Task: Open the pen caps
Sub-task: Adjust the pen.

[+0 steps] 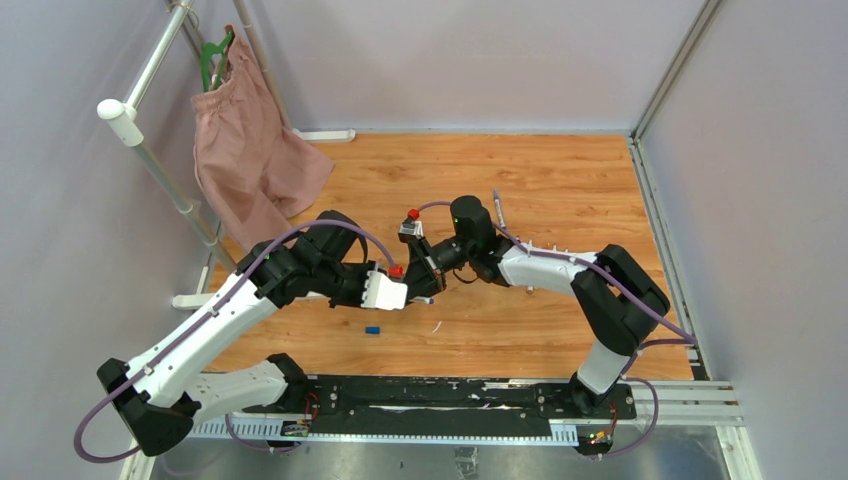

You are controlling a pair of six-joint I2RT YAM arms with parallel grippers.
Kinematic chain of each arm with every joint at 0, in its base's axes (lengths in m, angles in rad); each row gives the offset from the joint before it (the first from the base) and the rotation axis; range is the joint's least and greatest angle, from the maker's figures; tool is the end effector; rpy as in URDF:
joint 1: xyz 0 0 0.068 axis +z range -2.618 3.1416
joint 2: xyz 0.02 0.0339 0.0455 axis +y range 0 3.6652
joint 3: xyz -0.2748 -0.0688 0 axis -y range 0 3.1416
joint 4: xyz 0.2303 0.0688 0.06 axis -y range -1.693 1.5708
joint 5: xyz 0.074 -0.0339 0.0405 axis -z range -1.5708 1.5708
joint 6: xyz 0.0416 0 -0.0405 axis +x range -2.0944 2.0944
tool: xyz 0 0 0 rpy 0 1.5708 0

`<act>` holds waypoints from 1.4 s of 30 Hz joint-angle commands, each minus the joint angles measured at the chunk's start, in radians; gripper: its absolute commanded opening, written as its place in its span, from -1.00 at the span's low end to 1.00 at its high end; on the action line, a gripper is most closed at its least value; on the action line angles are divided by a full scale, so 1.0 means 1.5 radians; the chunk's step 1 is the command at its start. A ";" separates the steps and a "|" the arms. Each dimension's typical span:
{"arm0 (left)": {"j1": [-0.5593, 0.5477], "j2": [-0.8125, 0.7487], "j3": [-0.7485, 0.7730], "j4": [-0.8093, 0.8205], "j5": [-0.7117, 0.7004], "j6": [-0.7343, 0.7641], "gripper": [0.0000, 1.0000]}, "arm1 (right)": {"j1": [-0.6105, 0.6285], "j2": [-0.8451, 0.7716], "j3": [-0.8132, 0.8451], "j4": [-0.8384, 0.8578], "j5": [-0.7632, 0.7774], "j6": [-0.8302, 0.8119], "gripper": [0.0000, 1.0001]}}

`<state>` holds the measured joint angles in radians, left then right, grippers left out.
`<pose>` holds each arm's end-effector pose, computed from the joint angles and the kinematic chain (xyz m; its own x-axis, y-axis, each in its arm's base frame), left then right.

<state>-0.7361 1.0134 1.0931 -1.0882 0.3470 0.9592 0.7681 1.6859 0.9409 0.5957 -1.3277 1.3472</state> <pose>0.1089 -0.1177 0.3291 0.2669 0.7971 -0.5417 0.9530 -0.1348 0.2713 0.2198 0.2685 0.2620 -0.8599 -0.5043 -0.0785 -0.0858 -0.0087 0.9963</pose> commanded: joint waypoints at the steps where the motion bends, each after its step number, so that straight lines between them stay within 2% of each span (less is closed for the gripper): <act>1: 0.002 -0.006 0.009 0.013 0.001 -0.002 -0.54 | 0.006 0.007 -0.002 0.028 0.006 0.033 -1.00; 4: 0.002 -0.009 0.002 0.017 0.001 -0.001 -0.75 | 0.006 0.009 -0.012 0.035 0.023 0.053 -1.00; 6: 0.001 -0.007 -0.003 0.017 0.007 -0.004 -0.88 | 0.006 0.010 -0.020 0.043 0.036 0.068 -0.89; 7: 0.002 -0.005 -0.007 0.017 0.011 -0.006 -0.96 | 0.006 0.011 -0.022 0.043 0.039 0.068 -0.78; 9: 0.002 -0.004 -0.015 0.015 0.024 -0.010 -1.00 | 0.004 0.008 -0.016 0.018 0.037 0.037 -0.32; 10: 0.002 -0.006 -0.019 0.014 0.032 -0.014 -1.00 | 0.003 0.000 -0.003 -0.036 0.036 -0.017 -0.09; 11: 0.002 -0.008 -0.022 0.014 0.041 -0.018 -1.00 | 0.003 -0.011 0.023 -0.143 0.041 -0.108 0.04; 13: 0.002 -0.009 -0.024 0.007 0.062 -0.019 -1.00 | 0.005 -0.025 0.118 -0.479 0.089 -0.374 0.27; 14: 0.002 -0.006 -0.024 -0.002 0.072 -0.018 -1.00 | 0.008 -0.022 0.179 -0.604 0.106 -0.472 0.31; 15: 0.002 -0.002 -0.023 -0.009 0.081 -0.017 -1.00 | 0.012 -0.018 0.202 -0.659 0.102 -0.517 0.32; 19: 0.001 0.020 -0.019 -0.029 0.092 -0.015 -1.00 | 0.018 -0.011 0.226 -0.730 0.098 -0.573 0.24; 21: 0.002 0.030 -0.014 -0.035 0.095 -0.017 -1.00 | 0.022 0.001 0.242 -0.792 0.105 -0.628 0.11; 24: 0.002 0.040 -0.011 -0.041 0.096 -0.021 -1.00 | 0.029 0.007 0.259 -0.878 0.121 -0.699 0.05; 35: 0.002 0.090 0.012 -0.044 0.105 -0.052 -1.00 | 0.074 0.007 0.276 -0.909 0.181 -0.724 0.01; 37: 0.002 0.088 0.016 -0.044 0.110 -0.053 -1.00 | 0.079 0.018 0.283 -0.905 0.184 -0.717 -0.19; 39: 0.002 0.082 0.017 -0.044 0.111 -0.055 -0.94 | 0.079 0.026 0.278 -0.886 0.182 -0.693 -0.55; 41: 0.002 0.073 0.014 -0.044 0.102 -0.052 -0.78 | 0.076 0.027 0.264 -0.848 0.174 -0.661 -0.93; 42: 0.001 0.069 0.011 -0.043 0.091 -0.048 -0.65 | 0.073 0.024 0.252 -0.823 0.162 -0.640 -1.00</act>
<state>-0.7345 1.1458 1.0904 -1.1488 0.4786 0.8936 0.8711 1.7065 1.3426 -0.7078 -1.0943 0.3008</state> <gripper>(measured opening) 0.198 0.118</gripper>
